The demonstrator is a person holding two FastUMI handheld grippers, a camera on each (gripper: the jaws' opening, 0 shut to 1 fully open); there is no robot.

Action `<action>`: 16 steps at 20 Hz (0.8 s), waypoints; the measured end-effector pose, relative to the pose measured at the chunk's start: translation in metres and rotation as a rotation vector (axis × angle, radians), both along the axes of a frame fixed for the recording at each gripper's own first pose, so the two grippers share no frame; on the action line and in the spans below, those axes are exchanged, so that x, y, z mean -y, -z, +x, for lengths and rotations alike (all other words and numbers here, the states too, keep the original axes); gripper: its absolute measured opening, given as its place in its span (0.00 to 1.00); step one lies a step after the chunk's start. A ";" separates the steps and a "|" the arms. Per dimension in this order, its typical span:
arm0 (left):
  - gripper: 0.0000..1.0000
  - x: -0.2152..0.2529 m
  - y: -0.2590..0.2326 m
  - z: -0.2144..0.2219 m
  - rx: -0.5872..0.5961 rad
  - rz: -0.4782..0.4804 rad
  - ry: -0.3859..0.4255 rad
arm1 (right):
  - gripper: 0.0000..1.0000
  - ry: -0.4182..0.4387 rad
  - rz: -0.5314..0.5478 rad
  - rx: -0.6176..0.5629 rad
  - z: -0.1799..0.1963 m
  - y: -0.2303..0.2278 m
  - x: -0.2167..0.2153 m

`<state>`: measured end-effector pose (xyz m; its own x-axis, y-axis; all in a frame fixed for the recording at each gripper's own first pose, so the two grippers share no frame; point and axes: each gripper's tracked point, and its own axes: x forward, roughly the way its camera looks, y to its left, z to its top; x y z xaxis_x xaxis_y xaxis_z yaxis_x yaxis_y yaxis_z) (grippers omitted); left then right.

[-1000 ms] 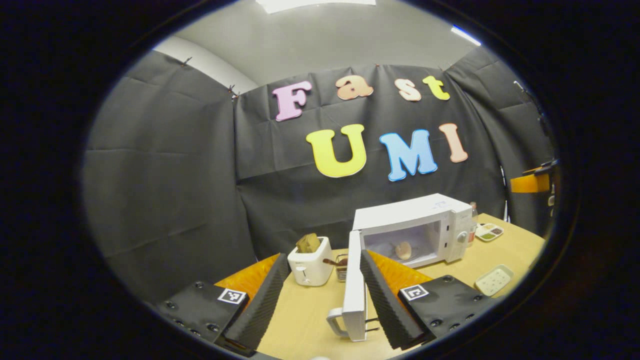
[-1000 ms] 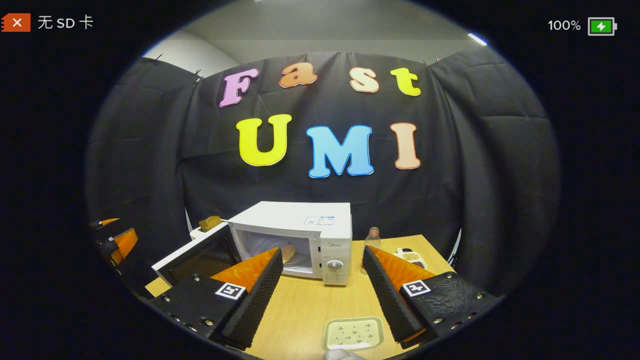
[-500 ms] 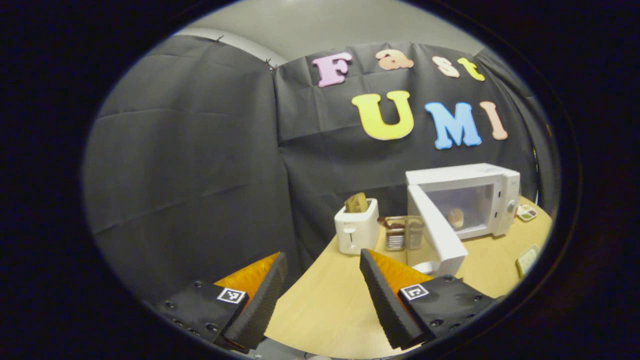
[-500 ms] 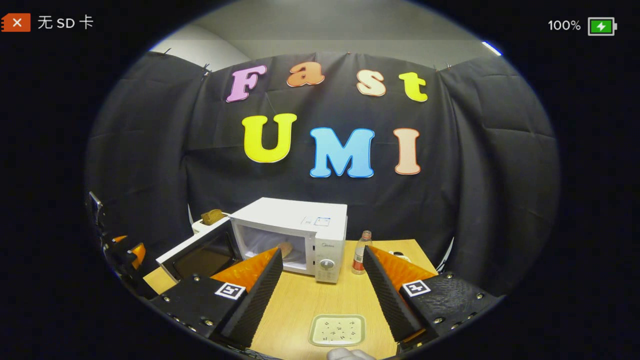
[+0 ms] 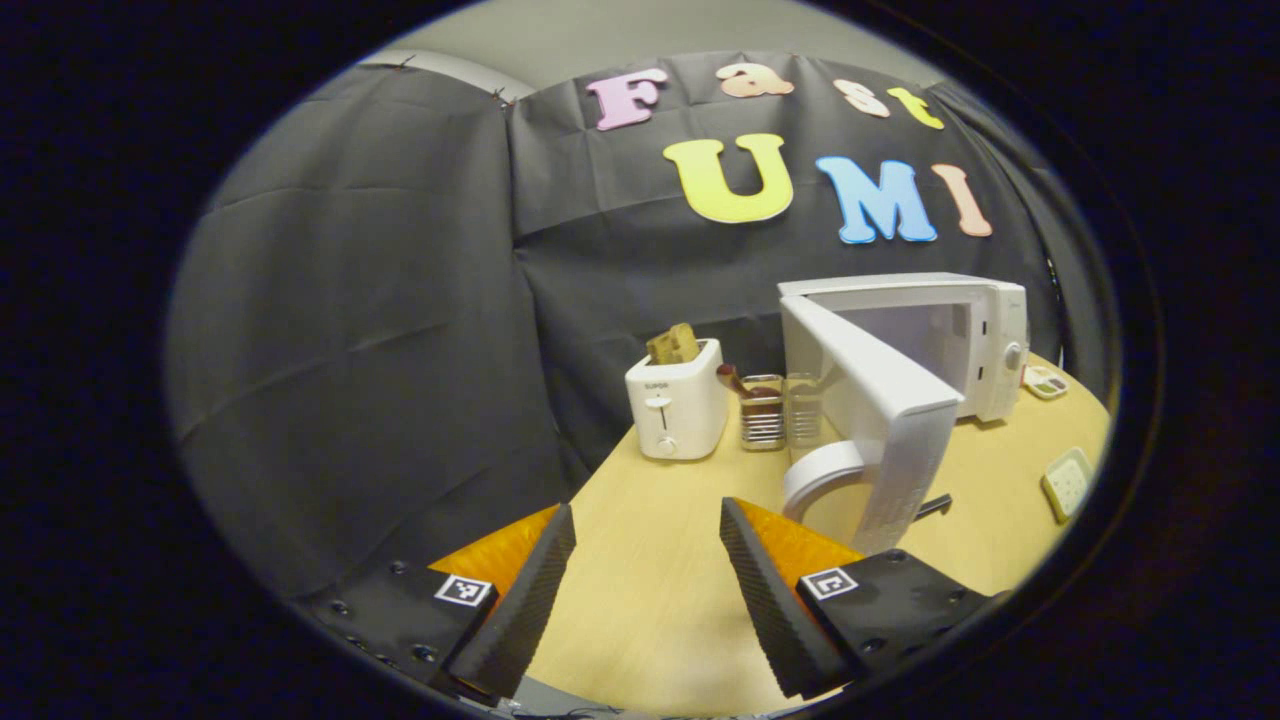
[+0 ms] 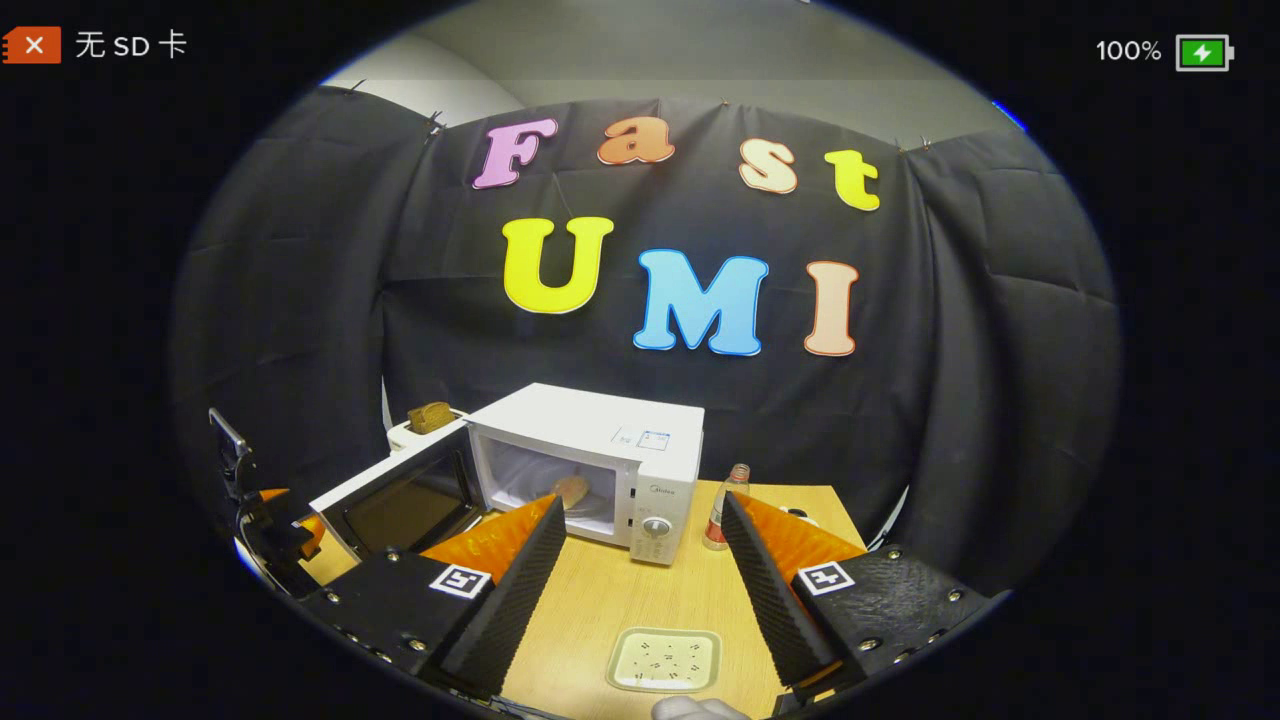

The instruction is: Open the microwave oven with the left hand, put the food in, and close the microwave oven.

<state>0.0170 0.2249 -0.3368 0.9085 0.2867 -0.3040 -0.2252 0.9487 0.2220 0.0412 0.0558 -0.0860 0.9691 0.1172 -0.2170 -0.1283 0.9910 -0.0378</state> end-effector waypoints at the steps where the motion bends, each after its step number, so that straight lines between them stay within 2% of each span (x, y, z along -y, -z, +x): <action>1: 0.91 0.006 -0.002 0.000 -0.002 0.015 0.017 | 0.96 -0.001 -0.002 -0.013 0.000 0.004 0.002; 6: 0.92 0.052 -0.006 0.004 0.001 -0.007 0.082 | 0.96 0.006 0.005 -0.036 -0.001 0.012 0.011; 16: 0.92 0.195 -0.013 0.048 0.022 -0.032 0.280 | 0.96 0.057 0.016 -0.077 -0.006 0.025 0.063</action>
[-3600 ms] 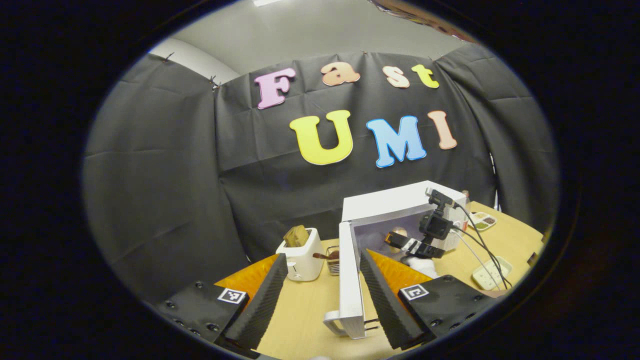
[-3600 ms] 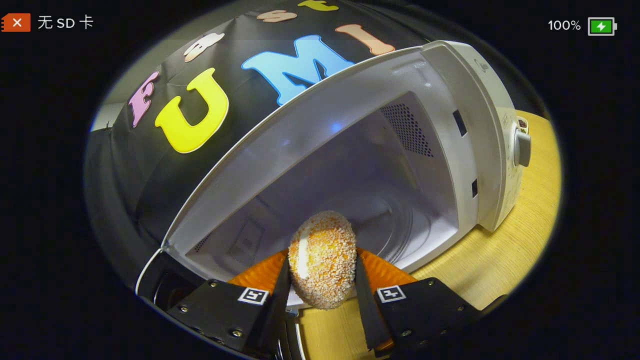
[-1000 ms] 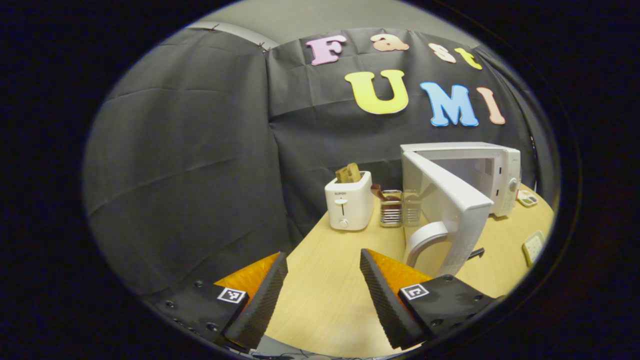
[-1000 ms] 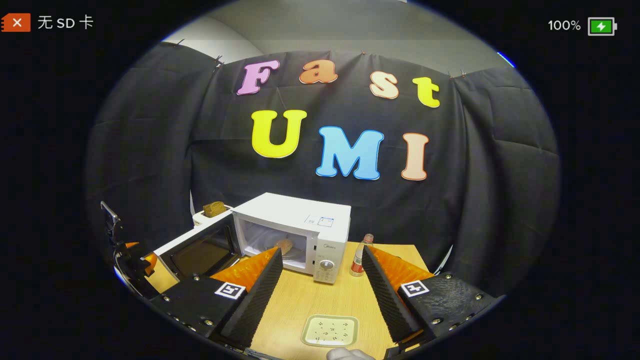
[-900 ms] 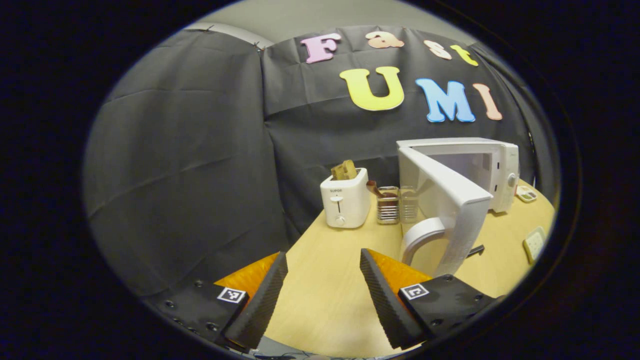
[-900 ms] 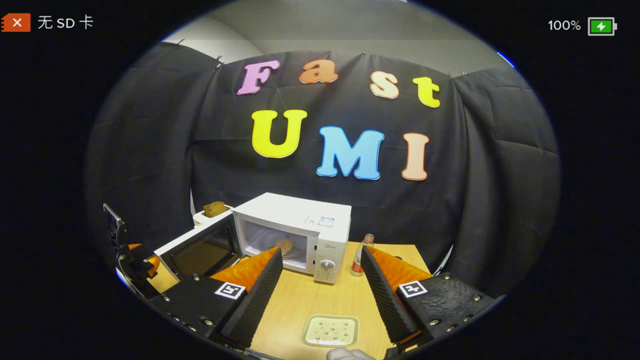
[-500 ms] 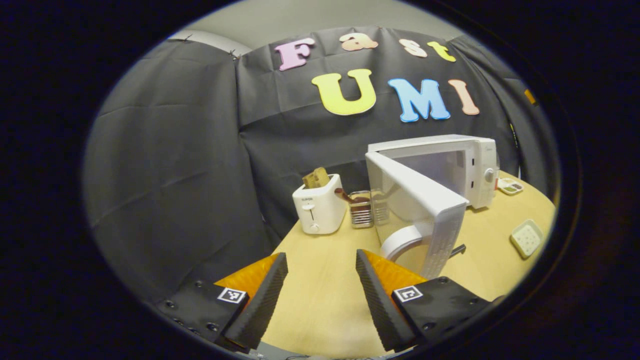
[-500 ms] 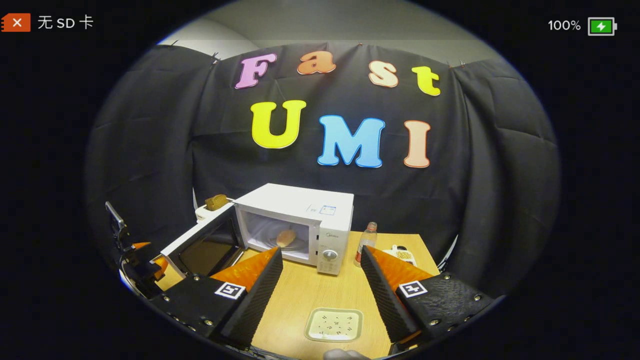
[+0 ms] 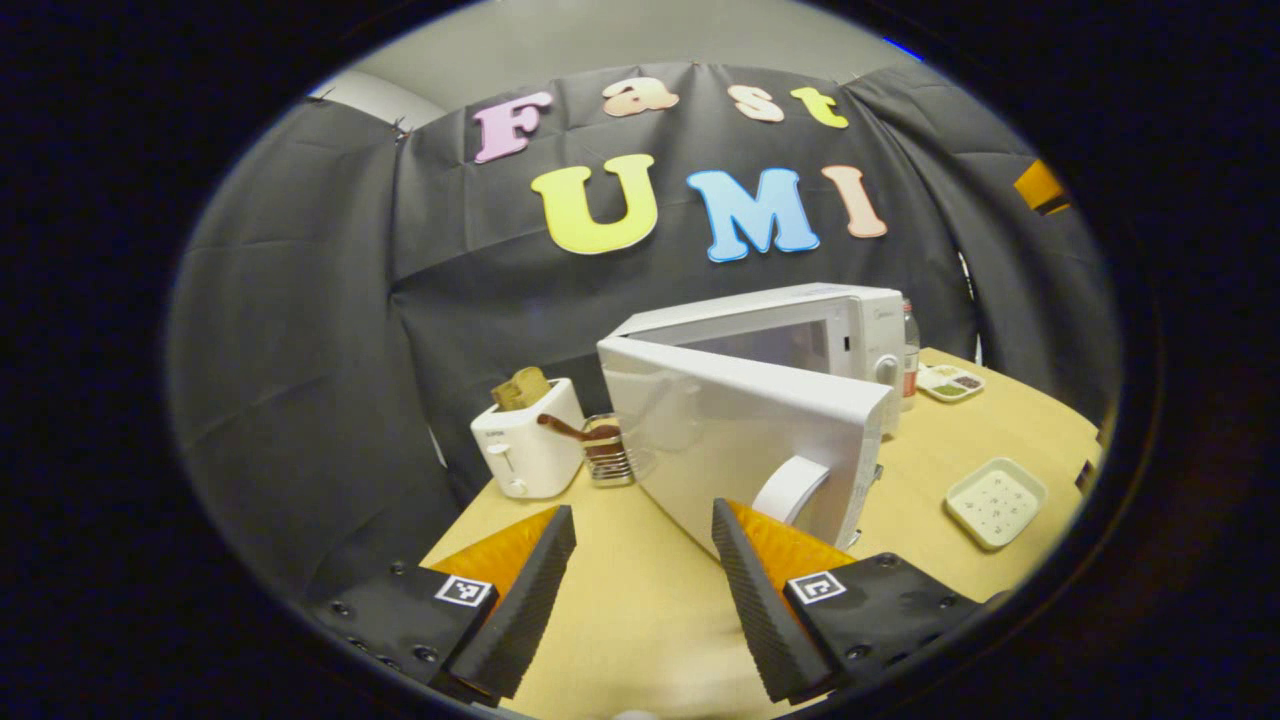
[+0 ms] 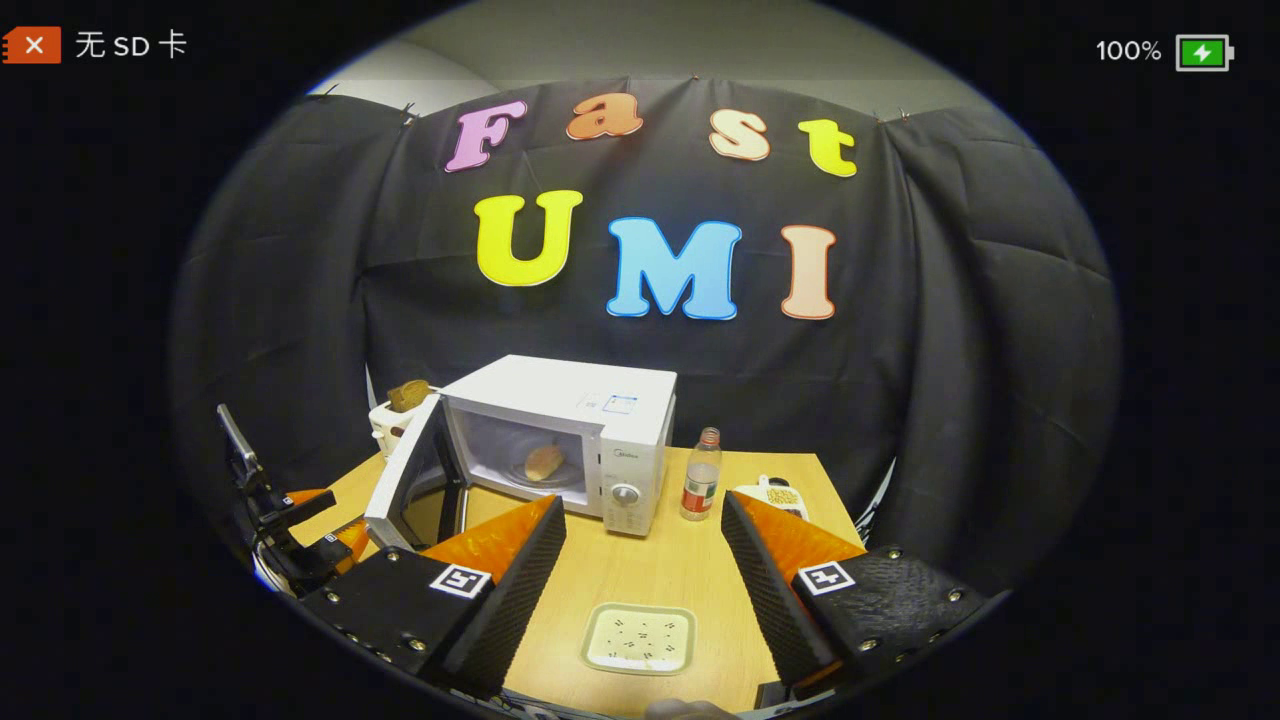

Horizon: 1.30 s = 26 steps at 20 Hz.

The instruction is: Open the microwave oven with the left hand, put the food in, and close the microwave oven.

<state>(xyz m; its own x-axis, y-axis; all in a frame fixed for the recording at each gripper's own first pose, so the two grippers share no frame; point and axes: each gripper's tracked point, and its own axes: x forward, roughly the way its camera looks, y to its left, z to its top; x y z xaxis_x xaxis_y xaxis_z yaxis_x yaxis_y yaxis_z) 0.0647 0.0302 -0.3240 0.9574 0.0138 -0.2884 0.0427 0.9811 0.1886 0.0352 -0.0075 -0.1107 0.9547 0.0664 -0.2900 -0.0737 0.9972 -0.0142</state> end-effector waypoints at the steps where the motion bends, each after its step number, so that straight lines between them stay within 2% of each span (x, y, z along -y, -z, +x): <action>1: 0.92 0.014 0.000 0.005 0.000 -0.008 0.015 | 0.96 0.008 0.002 -0.004 -0.001 0.001 0.007; 9: 0.92 0.120 0.000 0.044 0.002 -0.012 0.128 | 0.96 0.073 0.034 -0.035 -0.001 0.015 0.071; 10: 1.00 0.126 0.001 0.051 0.002 -0.009 0.133 | 0.96 0.081 0.032 -0.041 0.000 0.018 0.078; 11: 0.92 0.135 0.002 0.058 0.003 -0.013 0.140 | 0.96 0.087 0.035 -0.045 0.000 0.019 0.086; 12: 1.00 0.142 0.004 0.067 -0.001 -0.016 0.143 | 0.96 0.093 0.039 -0.047 0.001 0.021 0.092; 19: 0.98 0.183 0.005 0.127 0.022 0.012 0.181 | 0.96 0.148 0.030 -0.060 0.003 0.025 0.135; 21: 0.96 0.192 0.009 0.143 0.017 0.012 0.176 | 0.96 0.159 0.035 -0.071 0.006 0.027 0.143; 24: 1.00 0.200 0.010 0.165 0.027 0.001 0.157 | 0.96 0.176 0.052 -0.060 0.009 0.023 0.153; 25: 0.97 0.201 0.013 0.172 0.022 -0.002 0.147 | 0.96 0.180 0.051 -0.056 0.010 0.022 0.157; 26: 1.00 0.203 0.014 0.179 0.020 -0.007 0.142 | 0.96 0.182 0.050 -0.056 0.010 0.022 0.159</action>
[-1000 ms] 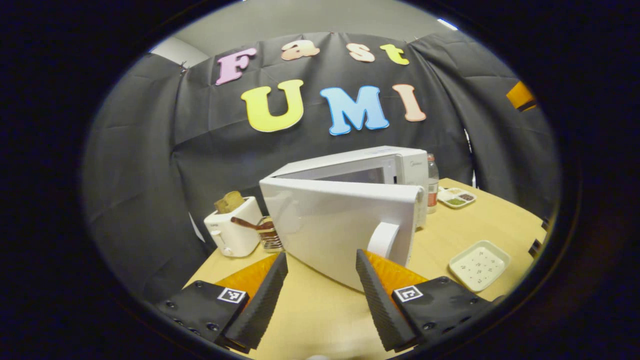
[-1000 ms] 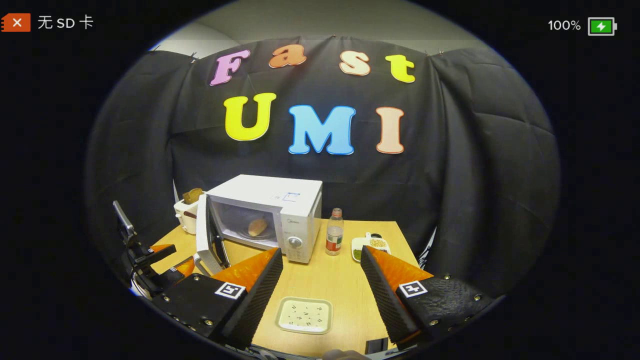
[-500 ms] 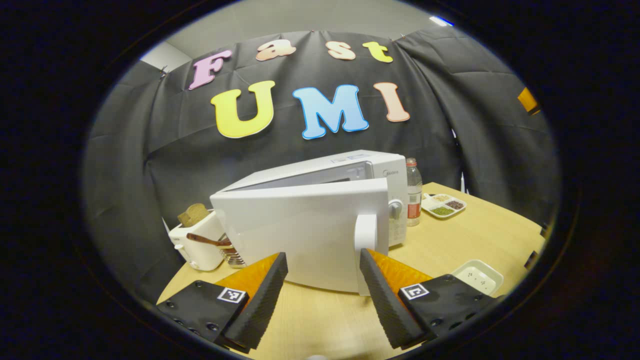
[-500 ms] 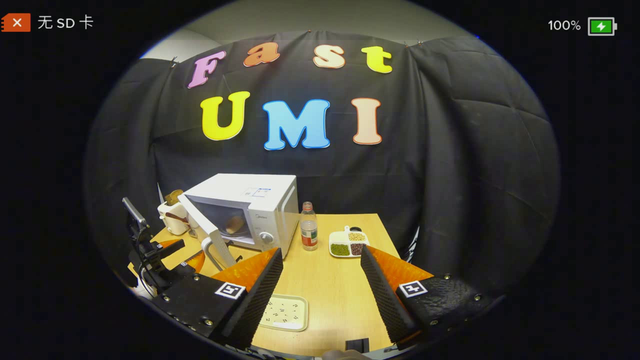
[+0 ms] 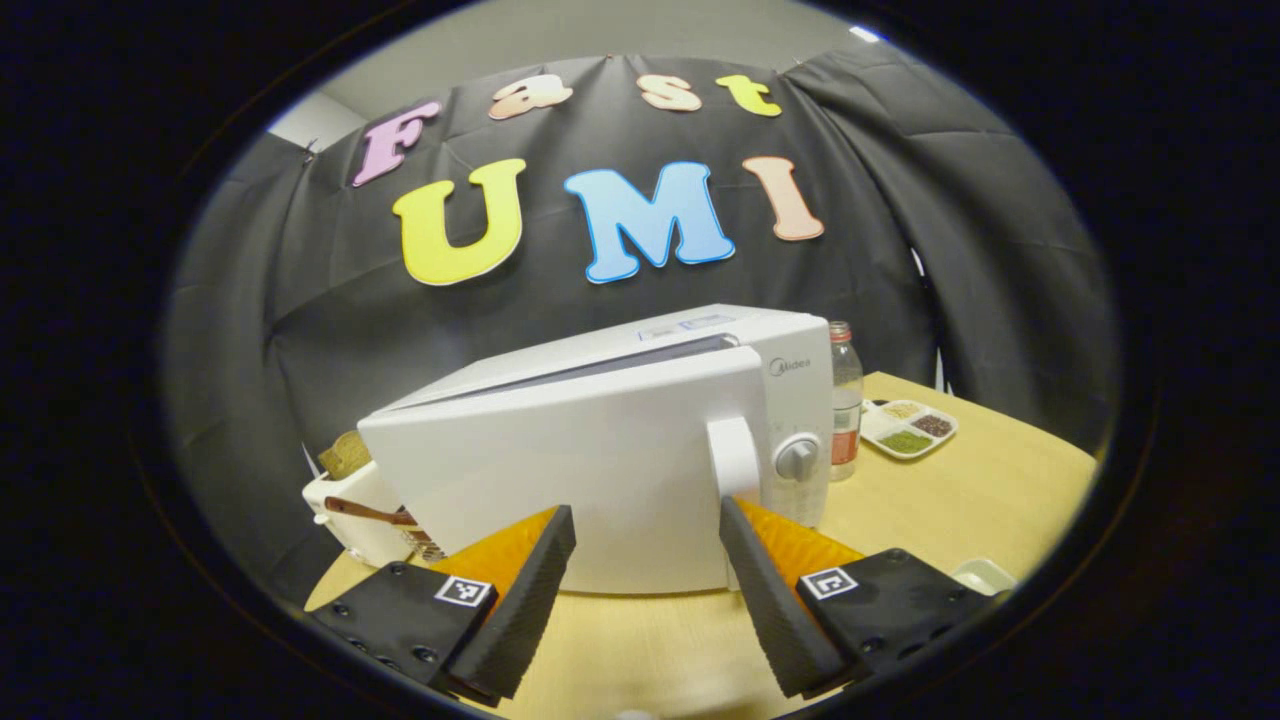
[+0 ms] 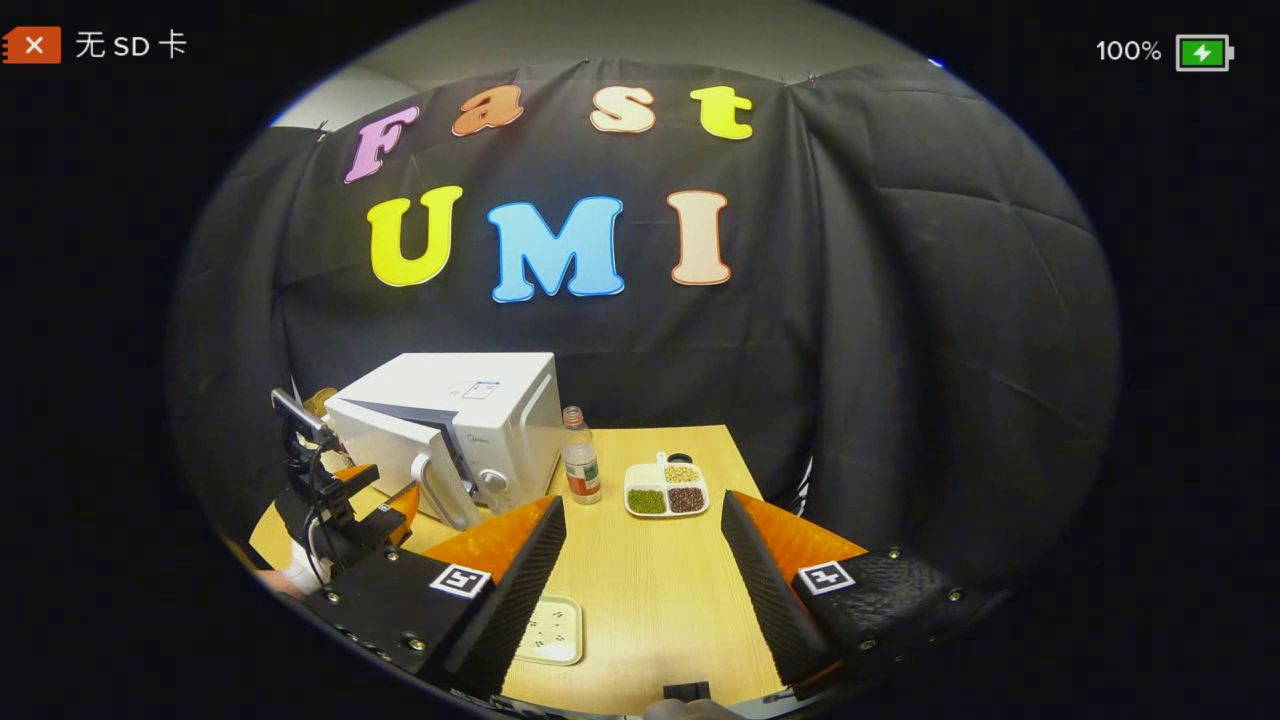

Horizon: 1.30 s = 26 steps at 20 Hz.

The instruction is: Open the microwave oven with the left hand, put the food in, and close the microwave oven.

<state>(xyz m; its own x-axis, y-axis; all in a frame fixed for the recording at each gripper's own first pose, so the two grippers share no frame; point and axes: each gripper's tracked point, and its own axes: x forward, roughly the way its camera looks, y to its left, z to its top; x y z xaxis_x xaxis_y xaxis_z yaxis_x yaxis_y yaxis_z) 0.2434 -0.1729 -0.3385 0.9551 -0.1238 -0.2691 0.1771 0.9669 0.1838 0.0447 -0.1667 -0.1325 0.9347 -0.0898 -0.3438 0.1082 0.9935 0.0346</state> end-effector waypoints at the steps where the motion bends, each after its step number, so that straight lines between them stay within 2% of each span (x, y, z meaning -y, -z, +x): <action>1: 0.97 0.003 0.000 0.007 0.002 -0.006 -0.004 | 0.96 0.004 -0.006 -0.003 0.000 0.001 0.003; 2: 1.00 0.006 -0.001 0.013 0.005 -0.006 -0.005 | 0.96 0.007 -0.011 -0.010 0.001 0.004 0.006; 4: 0.97 0.008 -0.001 0.023 0.012 0.012 -0.013 | 0.96 0.011 -0.020 -0.011 0.001 0.006 0.011; 5: 1.00 0.009 -0.001 0.026 0.008 0.022 -0.014 | 0.96 0.015 -0.035 -0.015 0.002 0.008 0.014; 8: 0.94 0.015 0.002 0.026 0.003 -0.001 -0.011 | 0.96 0.021 -0.025 -0.029 0.003 0.013 0.016; 9: 1.00 0.014 0.002 0.027 0.008 -0.008 -0.020 | 0.96 0.022 -0.020 -0.031 0.004 0.013 0.016; 10: 0.95 0.014 0.002 0.026 0.008 -0.021 -0.028 | 0.96 0.020 -0.015 -0.031 0.005 0.014 0.015; 11: 0.98 0.015 0.002 0.026 0.006 -0.028 -0.032 | 0.96 0.012 -0.017 -0.028 0.006 0.013 0.012; 12: 0.94 0.015 0.003 0.027 0.008 -0.035 -0.029 | 0.96 0.008 -0.025 -0.026 0.007 0.012 0.011; 14: 0.98 0.015 0.002 0.033 0.019 -0.063 -0.035 | 0.96 0.000 -0.027 -0.023 0.008 0.011 0.009; 15: 1.00 -0.003 -0.002 0.044 0.043 -0.037 -0.135 | 0.96 -0.004 -0.023 -0.023 0.008 0.010 0.007; 16: 0.99 -0.021 -0.002 0.053 0.025 -0.023 -0.192 | 0.96 -0.011 -0.021 -0.029 0.008 0.013 0.004; 18: 1.00 -0.018 -0.005 0.069 0.009 -0.115 -0.206 | 0.96 -0.026 -0.022 -0.034 0.007 0.014 -0.002; 19: 0.94 -0.019 -0.011 0.068 0.012 -0.125 -0.199 | 0.96 -0.028 -0.027 -0.031 0.007 0.013 -0.002; 20: 1.00 -0.024 -0.017 0.066 0.029 -0.103 -0.200 | 0.96 -0.030 -0.030 -0.033 0.007 0.014 -0.002; 24: 0.95 -0.017 -0.005 0.037 -0.009 -0.073 -0.156 | 0.96 -0.047 -0.007 -0.034 0.010 0.015 -0.009; 25: 1.00 -0.016 -0.004 0.026 -0.021 -0.073 -0.149 | 0.96 -0.053 -0.007 -0.028 0.011 0.013 -0.012; 26: 0.99 -0.015 -0.008 0.014 -0.026 -0.079 -0.139 | 0.96 -0.060 -0.003 -0.019 0.013 0.011 -0.014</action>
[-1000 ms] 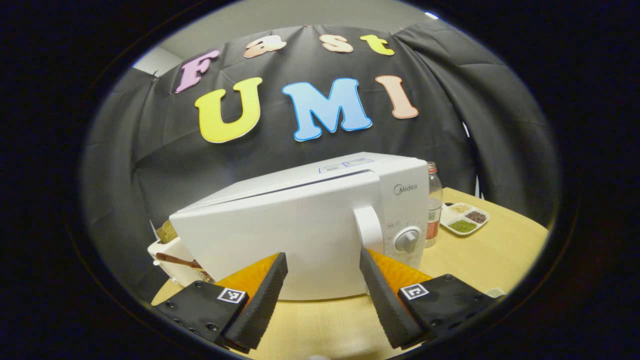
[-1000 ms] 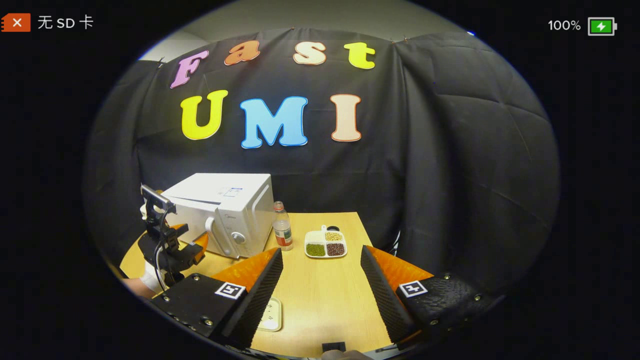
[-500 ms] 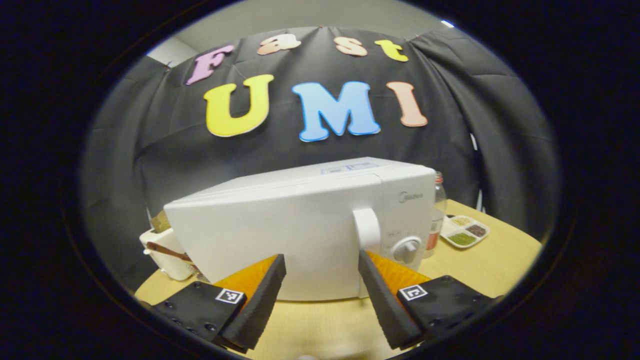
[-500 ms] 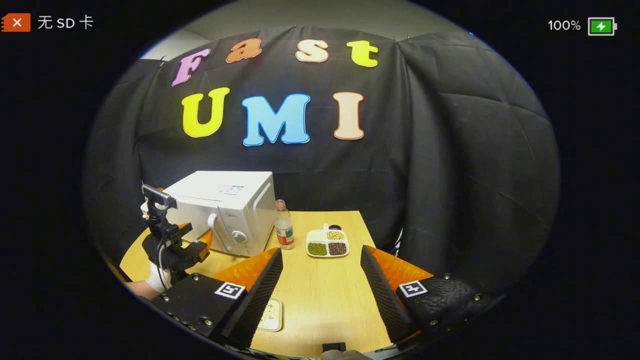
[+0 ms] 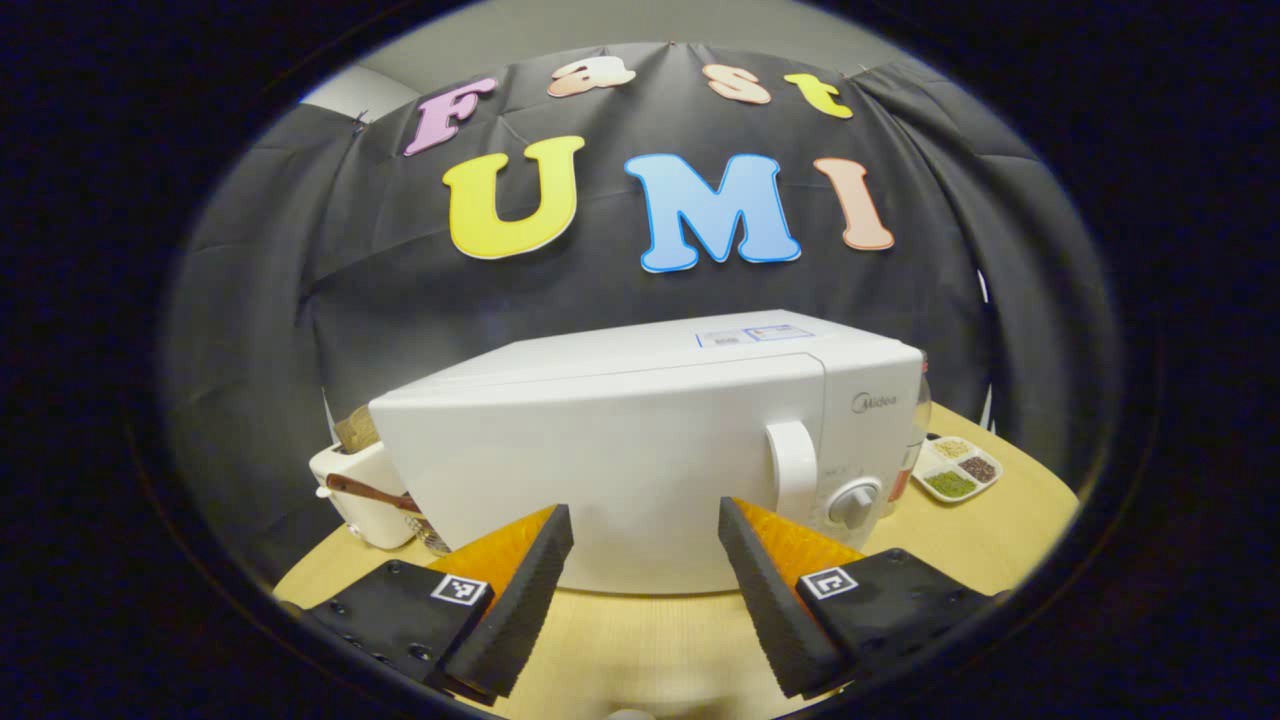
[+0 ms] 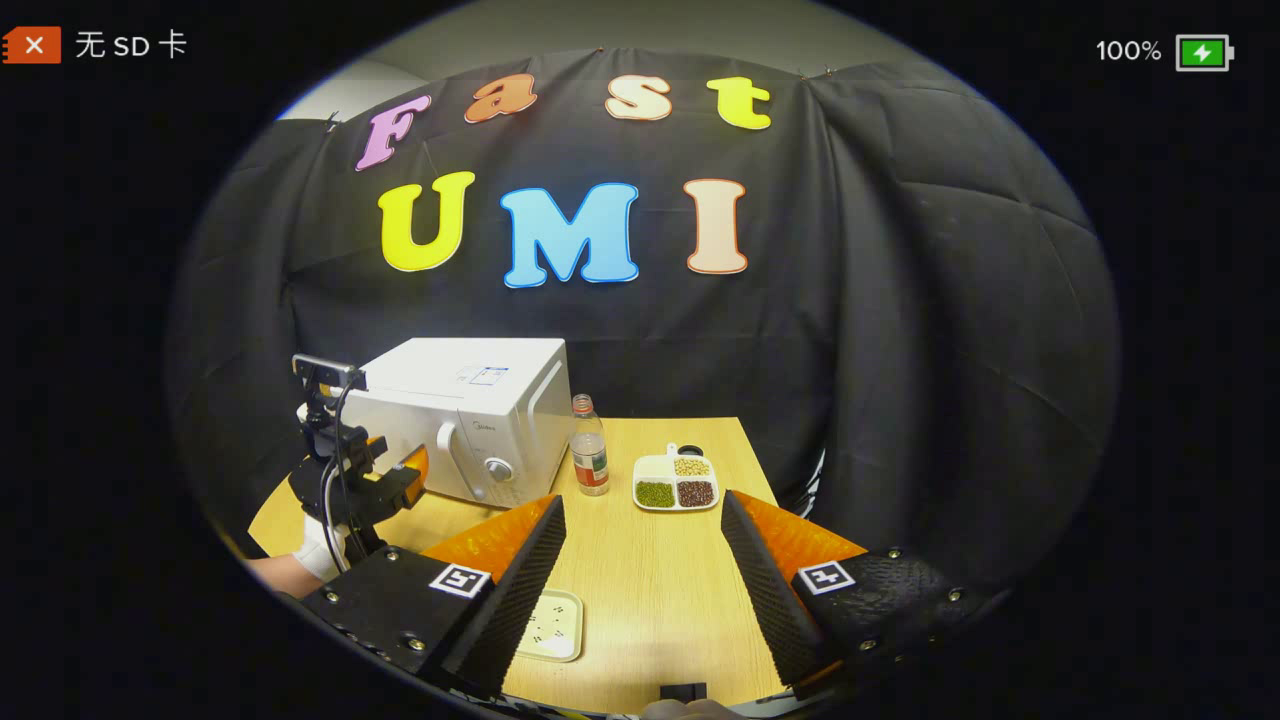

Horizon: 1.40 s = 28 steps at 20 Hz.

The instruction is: Open the microwave oven with the left hand, put the food in, and close the microwave oven.

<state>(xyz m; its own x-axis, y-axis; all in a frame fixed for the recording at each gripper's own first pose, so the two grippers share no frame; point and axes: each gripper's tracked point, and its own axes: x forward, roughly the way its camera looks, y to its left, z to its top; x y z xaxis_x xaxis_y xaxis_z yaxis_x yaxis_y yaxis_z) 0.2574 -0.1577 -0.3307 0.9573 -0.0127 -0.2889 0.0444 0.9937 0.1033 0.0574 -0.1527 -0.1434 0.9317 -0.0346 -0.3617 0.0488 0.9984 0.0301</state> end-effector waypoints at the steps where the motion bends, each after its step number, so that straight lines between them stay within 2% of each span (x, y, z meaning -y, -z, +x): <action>1: 0.98 0.002 -0.007 -0.011 0.004 -0.010 0.008 | 0.96 -0.007 0.012 0.011 0.002 -0.004 -0.004; 3: 0.94 0.010 -0.026 -0.036 0.006 -0.028 0.054 | 0.96 -0.033 0.034 0.034 0.004 -0.011 -0.017; 4: 1.00 0.010 -0.040 -0.050 0.013 -0.012 0.066 | 0.96 -0.047 0.038 0.046 0.006 -0.014 -0.023; 6: 1.00 0.010 -0.081 -0.081 0.052 -0.010 0.082 | 0.96 -0.075 0.042 0.077 0.010 -0.022 -0.035; 7: 0.94 0.014 -0.103 -0.098 0.076 -0.020 0.100 | 0.96 -0.085 0.046 0.090 0.012 -0.026 -0.040; 8: 0.96 0.014 -0.128 -0.114 0.099 -0.021 0.107 | 0.96 -0.093 0.052 0.107 0.014 -0.032 -0.045; 9: 0.97 0.011 -0.151 -0.129 0.115 -0.021 0.109 | 0.96 -0.097 0.063 0.124 0.015 -0.038 -0.049; 10: 0.94 0.006 -0.172 -0.144 0.132 -0.025 0.111 | 0.96 -0.102 0.072 0.139 0.015 -0.044 -0.054; 12: 1.00 -0.003 -0.207 -0.170 0.144 -0.061 0.110 | 0.96 -0.104 0.083 0.180 0.014 -0.058 -0.059; 15: 0.98 -0.034 -0.257 -0.199 0.202 -0.071 0.074 | 0.96 -0.095 0.061 0.236 0.012 -0.081 -0.062; 17: 0.99 -0.060 -0.278 -0.213 0.234 -0.067 0.036 | 0.96 -0.087 0.047 0.272 0.004 -0.097 -0.062; 18: 0.95 -0.070 -0.284 -0.216 0.244 -0.072 0.018 | 0.96 -0.080 0.049 0.286 0.001 -0.103 -0.064; 20: 0.98 -0.089 -0.296 -0.219 0.260 -0.084 -0.019 | 0.96 -0.066 0.041 0.307 -0.003 -0.113 -0.066; 21: 0.95 -0.096 -0.300 -0.220 0.264 -0.091 -0.030 | 0.96 -0.058 0.033 0.318 -0.004 -0.117 -0.067; 22: 1.00 -0.100 -0.302 -0.222 0.267 -0.098 -0.036 | 0.96 -0.059 0.028 0.328 -0.007 -0.120 -0.069; 23: 0.95 -0.103 -0.306 -0.223 0.271 -0.097 -0.042 | 0.95 -0.057 0.028 0.334 -0.009 -0.123 -0.072; 24: 1.00 -0.108 -0.310 -0.221 0.279 -0.088 -0.045 | 0.96 -0.055 0.030 0.341 -0.011 -0.125 -0.073; 27: 0.95 -0.112 -0.319 -0.220 0.297 -0.079 -0.044 | 0.96 -0.039 0.038 0.357 -0.016 -0.133 -0.075; 28: 0.98 -0.113 -0.321 -0.219 0.302 -0.078 -0.040 | 0.96 -0.034 0.040 0.366 -0.016 -0.136 -0.074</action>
